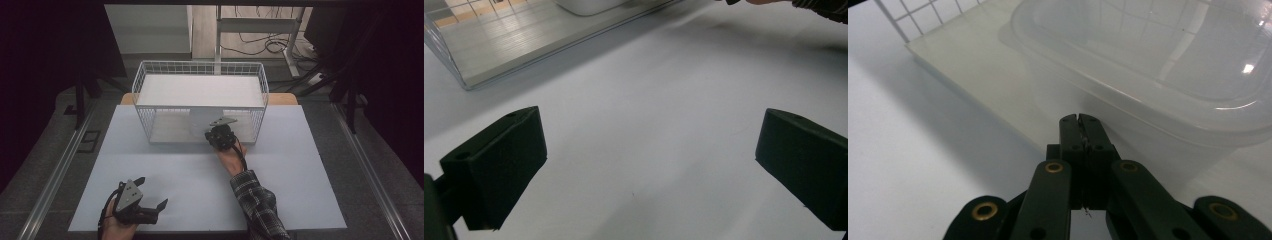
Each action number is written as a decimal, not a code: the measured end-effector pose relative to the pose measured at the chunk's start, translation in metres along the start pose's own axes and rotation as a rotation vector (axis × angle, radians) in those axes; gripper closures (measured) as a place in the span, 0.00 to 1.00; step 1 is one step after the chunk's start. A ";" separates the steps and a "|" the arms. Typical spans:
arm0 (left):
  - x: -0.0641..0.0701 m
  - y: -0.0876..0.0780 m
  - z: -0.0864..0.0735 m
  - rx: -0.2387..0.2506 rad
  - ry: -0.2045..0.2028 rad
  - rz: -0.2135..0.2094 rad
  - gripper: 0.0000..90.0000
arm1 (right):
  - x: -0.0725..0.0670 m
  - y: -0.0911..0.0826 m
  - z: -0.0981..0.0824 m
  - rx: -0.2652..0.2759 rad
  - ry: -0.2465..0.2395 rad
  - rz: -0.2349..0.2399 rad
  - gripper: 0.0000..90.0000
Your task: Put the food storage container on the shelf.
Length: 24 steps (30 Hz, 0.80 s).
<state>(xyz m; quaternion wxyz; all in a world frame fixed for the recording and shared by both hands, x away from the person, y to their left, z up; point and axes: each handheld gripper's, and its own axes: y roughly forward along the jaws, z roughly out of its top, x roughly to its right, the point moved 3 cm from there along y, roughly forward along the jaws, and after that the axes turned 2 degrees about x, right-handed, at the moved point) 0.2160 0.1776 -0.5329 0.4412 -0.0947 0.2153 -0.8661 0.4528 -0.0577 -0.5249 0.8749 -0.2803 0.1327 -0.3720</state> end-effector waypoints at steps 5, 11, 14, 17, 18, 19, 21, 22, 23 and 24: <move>0.000 0.000 0.000 -0.001 -0.001 -0.006 0.00 | -0.003 -0.006 0.002 0.004 0.001 0.022 0.79; -0.001 0.000 -0.001 -0.002 -0.011 -0.016 0.00 | -0.008 -0.014 0.001 -0.007 -0.025 0.027 0.58; -0.001 0.001 -0.001 -0.004 -0.016 -0.021 0.00 | -0.010 -0.019 0.000 -0.011 -0.028 0.038 0.51; 0.000 0.002 -0.002 -0.014 -0.015 -0.026 0.00 | -0.012 -0.025 -0.001 -0.011 -0.030 0.048 0.45; 0.000 0.003 -0.002 -0.017 -0.016 -0.029 0.00 | -0.012 -0.028 -0.002 -0.009 -0.032 0.050 0.44; 0.000 0.003 -0.003 -0.021 -0.014 -0.027 0.00 | -0.012 -0.030 -0.002 -0.006 -0.034 0.051 0.42; 0.000 0.004 -0.003 -0.024 -0.012 -0.028 0.01 | -0.015 -0.036 -0.002 -0.004 -0.035 0.063 0.39; 0.000 0.004 -0.003 -0.027 -0.012 -0.028 0.01 | -0.015 -0.038 -0.002 -0.001 -0.044 0.062 0.38; 0.000 0.004 -0.003 -0.029 -0.009 -0.029 0.01 | -0.016 -0.040 -0.003 -0.001 -0.046 0.061 0.36; 0.000 0.004 -0.003 -0.033 -0.008 -0.030 0.01 | -0.017 -0.043 -0.003 0.004 -0.048 0.066 0.35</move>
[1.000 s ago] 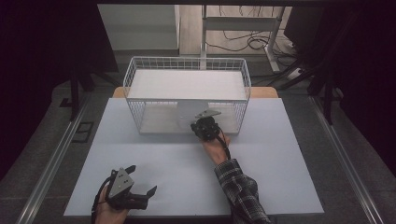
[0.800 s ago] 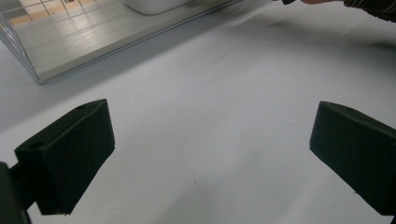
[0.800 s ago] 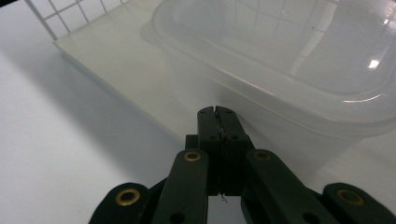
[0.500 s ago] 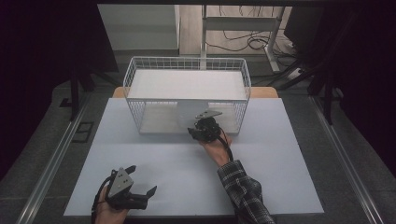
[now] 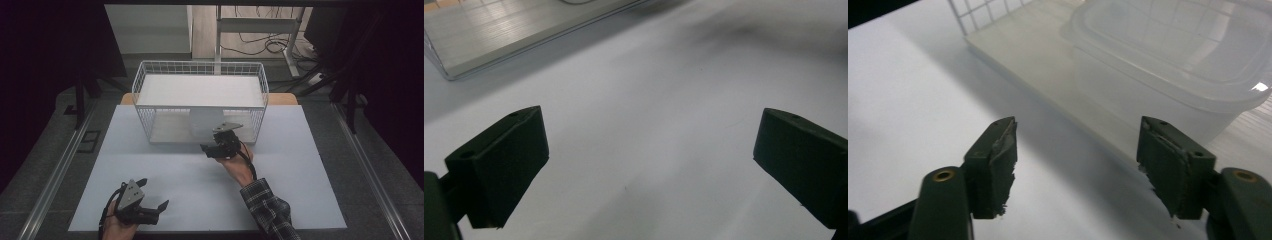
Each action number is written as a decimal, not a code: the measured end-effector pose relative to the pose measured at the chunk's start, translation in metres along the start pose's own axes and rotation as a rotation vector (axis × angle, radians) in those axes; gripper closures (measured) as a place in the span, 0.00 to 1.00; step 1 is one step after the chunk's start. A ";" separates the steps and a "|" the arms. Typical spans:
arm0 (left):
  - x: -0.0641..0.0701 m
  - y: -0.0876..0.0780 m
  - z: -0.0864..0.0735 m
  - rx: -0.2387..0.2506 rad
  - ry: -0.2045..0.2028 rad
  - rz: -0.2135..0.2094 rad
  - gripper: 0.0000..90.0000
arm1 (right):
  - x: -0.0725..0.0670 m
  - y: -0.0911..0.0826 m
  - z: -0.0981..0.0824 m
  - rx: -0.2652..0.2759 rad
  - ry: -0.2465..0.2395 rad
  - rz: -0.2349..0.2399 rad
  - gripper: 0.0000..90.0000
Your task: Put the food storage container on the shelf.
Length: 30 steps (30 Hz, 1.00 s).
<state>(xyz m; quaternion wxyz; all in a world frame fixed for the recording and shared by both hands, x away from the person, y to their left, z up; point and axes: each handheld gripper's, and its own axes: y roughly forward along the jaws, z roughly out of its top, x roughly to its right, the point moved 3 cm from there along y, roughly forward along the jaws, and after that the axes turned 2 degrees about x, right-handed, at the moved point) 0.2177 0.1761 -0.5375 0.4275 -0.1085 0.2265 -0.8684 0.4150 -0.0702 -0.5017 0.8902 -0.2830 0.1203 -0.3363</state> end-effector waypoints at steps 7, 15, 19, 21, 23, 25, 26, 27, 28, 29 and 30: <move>0.001 0.003 -0.001 -0.017 -0.003 -0.020 0.02 | -0.010 -0.014 -0.003 0.015 -0.010 0.027 0.24; 0.000 0.004 -0.002 -0.020 -0.011 -0.045 0.01 | -0.016 -0.031 -0.015 0.024 -0.022 0.038 0.14; -0.001 0.005 -0.003 -0.029 -0.020 -0.052 0.01 | -0.017 -0.040 -0.026 0.013 -0.017 0.044 0.08; -0.002 0.005 -0.003 -0.035 -0.022 -0.052 0.01 | -0.016 -0.044 -0.031 0.002 -0.020 0.036 0.06; -0.003 0.005 -0.003 -0.036 -0.026 -0.048 0.00 | -0.016 -0.051 -0.037 -0.010 -0.016 0.027 0.03; -0.004 0.004 -0.003 -0.042 -0.032 -0.050 0.00 | -0.015 -0.057 -0.041 -0.014 -0.009 0.023 0.02; -0.005 0.004 -0.003 -0.043 -0.032 -0.048 0.00 | -0.015 -0.061 -0.043 -0.015 -0.004 0.021 0.01; -0.005 0.004 -0.003 -0.045 -0.031 -0.048 0.00 | -0.015 -0.064 -0.044 -0.013 -0.003 0.024 0.01; -0.005 0.003 -0.003 -0.045 -0.030 -0.047 0.00 | -0.015 -0.069 -0.046 -0.009 0.001 0.025 0.01; -0.005 0.003 -0.003 -0.046 -0.029 -0.046 0.00 | -0.015 -0.071 -0.047 -0.007 0.004 0.025 0.01; -0.005 0.002 -0.003 -0.044 -0.026 -0.046 0.00 | -0.015 -0.076 -0.048 -0.002 0.007 0.026 0.00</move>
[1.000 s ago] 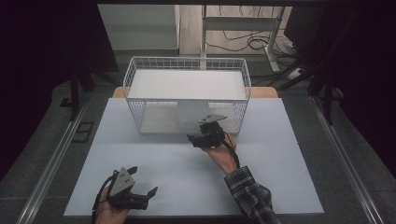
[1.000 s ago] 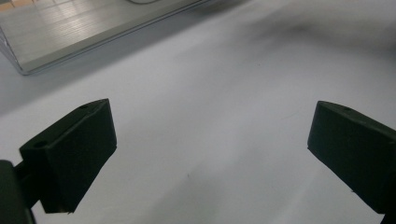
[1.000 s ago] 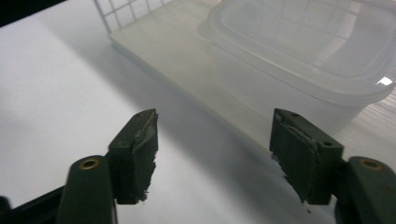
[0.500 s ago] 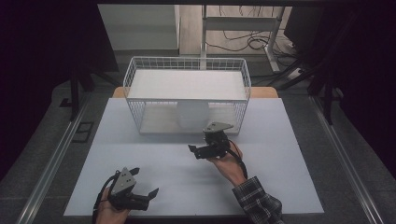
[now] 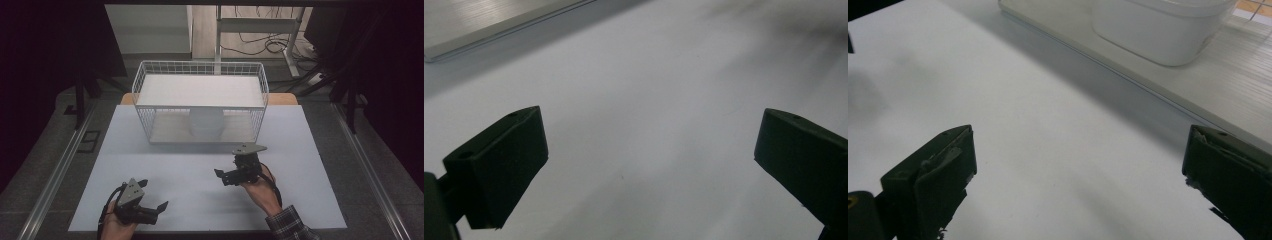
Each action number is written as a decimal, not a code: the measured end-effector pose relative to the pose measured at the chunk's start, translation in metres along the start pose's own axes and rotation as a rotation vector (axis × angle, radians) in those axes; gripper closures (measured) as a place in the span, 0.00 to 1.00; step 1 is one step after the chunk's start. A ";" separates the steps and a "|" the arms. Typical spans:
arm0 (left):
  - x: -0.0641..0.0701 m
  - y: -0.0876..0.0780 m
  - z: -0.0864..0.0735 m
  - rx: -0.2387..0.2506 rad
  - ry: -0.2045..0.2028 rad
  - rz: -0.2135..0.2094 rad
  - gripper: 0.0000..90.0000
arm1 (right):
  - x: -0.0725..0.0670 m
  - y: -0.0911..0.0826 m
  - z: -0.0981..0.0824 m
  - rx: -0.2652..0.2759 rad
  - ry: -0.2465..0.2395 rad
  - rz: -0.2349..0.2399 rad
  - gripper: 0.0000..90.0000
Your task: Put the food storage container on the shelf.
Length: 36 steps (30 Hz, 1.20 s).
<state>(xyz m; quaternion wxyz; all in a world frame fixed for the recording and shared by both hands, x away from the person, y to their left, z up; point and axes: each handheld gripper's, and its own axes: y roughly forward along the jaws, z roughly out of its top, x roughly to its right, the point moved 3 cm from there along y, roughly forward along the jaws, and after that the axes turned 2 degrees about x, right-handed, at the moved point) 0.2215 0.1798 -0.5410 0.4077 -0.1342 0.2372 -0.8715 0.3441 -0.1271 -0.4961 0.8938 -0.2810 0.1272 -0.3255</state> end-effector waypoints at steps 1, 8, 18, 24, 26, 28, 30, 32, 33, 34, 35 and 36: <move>0.000 -0.001 0.000 0.004 0.001 -0.006 0.00 | 0.000 -0.003 -0.001 0.002 -0.001 0.004 0.00; -0.002 -0.006 0.000 -0.001 0.020 0.006 0.00 | 0.000 -0.025 -0.016 -0.003 -0.014 -0.014 0.00; -0.011 -0.023 -0.006 -0.014 0.027 0.058 0.00 | 0.000 -0.054 -0.033 0.027 -0.007 -0.046 0.00; -0.016 -0.031 -0.011 -0.004 0.005 0.078 0.00 | 0.002 -0.070 -0.045 0.029 0.001 -0.083 0.00; -0.017 -0.033 -0.013 -0.003 0.006 0.088 0.00 | 0.004 -0.076 -0.050 0.034 0.010 -0.096 0.00; -0.018 -0.036 -0.015 0.001 -0.001 0.093 0.00 | 0.006 -0.082 -0.054 0.037 0.020 -0.111 0.00; -0.020 -0.037 -0.017 0.003 -0.010 0.091 0.00 | 0.008 -0.088 -0.059 0.040 0.031 -0.122 0.00; -0.020 -0.038 -0.018 0.006 -0.017 0.090 0.00 | 0.009 -0.093 -0.064 0.040 0.039 -0.139 0.00; -0.021 -0.038 -0.019 0.005 -0.021 0.086 0.00 | 0.009 -0.095 -0.067 0.040 0.038 -0.144 0.00; -0.021 -0.038 -0.020 0.003 -0.020 0.086 0.00 | 0.009 -0.098 -0.070 0.038 0.040 -0.158 0.00; -0.021 -0.038 -0.021 -0.004 -0.016 0.087 0.00 | 0.010 -0.100 -0.074 0.036 0.042 -0.167 0.00; -0.021 -0.037 -0.022 -0.007 -0.014 0.088 0.00 | 0.010 -0.103 -0.078 0.035 0.042 -0.174 0.00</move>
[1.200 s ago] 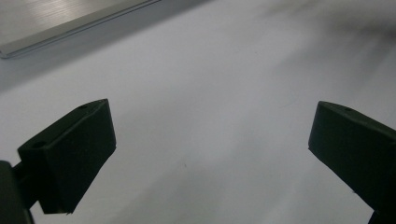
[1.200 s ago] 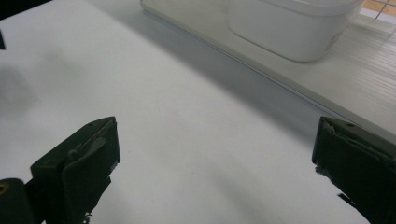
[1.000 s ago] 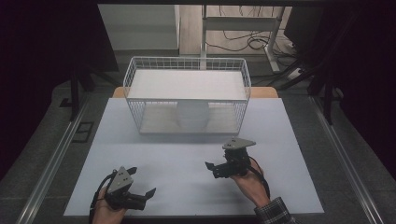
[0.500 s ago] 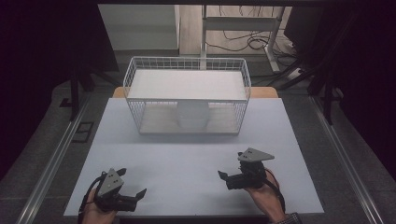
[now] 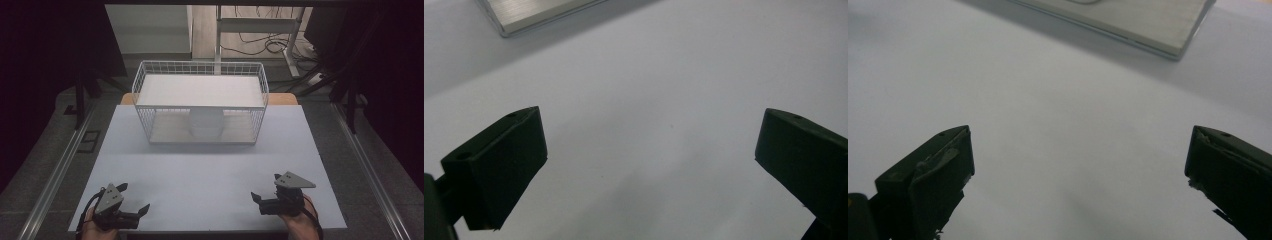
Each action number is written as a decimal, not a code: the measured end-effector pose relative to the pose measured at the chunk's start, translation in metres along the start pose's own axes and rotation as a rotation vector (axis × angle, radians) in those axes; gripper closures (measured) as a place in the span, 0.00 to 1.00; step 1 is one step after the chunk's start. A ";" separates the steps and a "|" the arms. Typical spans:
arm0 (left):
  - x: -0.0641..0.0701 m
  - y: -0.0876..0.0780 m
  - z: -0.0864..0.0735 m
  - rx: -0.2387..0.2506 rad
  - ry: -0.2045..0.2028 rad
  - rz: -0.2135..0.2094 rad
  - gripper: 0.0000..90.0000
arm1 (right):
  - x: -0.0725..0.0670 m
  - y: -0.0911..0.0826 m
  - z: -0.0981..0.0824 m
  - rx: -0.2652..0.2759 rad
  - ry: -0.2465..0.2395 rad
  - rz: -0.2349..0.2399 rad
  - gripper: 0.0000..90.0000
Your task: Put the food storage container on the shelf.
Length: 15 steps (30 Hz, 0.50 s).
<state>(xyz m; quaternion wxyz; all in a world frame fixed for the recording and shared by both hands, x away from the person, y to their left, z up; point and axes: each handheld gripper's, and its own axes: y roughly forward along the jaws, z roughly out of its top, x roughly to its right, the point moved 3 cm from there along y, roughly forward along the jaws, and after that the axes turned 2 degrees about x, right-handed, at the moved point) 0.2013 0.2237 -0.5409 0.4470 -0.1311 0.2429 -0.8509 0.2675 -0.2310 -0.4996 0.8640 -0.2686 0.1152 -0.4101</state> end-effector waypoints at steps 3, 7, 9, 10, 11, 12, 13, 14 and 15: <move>0.000 0.002 -0.003 -0.018 0.006 -0.004 0.00 | 0.002 -0.004 -0.010 -0.015 0.009 -0.012 0.00; 0.000 0.005 -0.006 -0.045 0.020 -0.009 0.00 | 0.006 -0.006 -0.024 -0.047 0.020 -0.024 0.00; 0.001 0.006 -0.007 -0.058 0.032 -0.003 0.00 | 0.007 -0.006 -0.030 -0.076 0.028 -0.026 0.00; 0.001 0.007 -0.007 -0.070 0.043 -0.005 0.00 | 0.007 -0.006 -0.032 -0.084 0.030 -0.030 0.00; 0.002 0.008 -0.008 -0.077 0.047 -0.008 0.00 | 0.008 -0.006 -0.033 -0.087 0.032 -0.030 0.00; 0.002 0.009 -0.008 -0.083 0.054 -0.010 0.00 | 0.009 -0.006 -0.033 -0.087 0.039 -0.028 0.00; 0.003 0.009 -0.008 -0.083 0.055 -0.010 0.00 | 0.010 -0.006 -0.033 -0.081 0.048 -0.028 0.00; 0.003 0.009 -0.007 -0.079 0.059 -0.008 0.00 | 0.010 -0.006 -0.033 -0.079 0.051 -0.027 0.00; 0.003 0.008 -0.007 -0.071 0.059 -0.006 0.00 | 0.011 -0.006 -0.033 -0.079 0.053 -0.026 0.00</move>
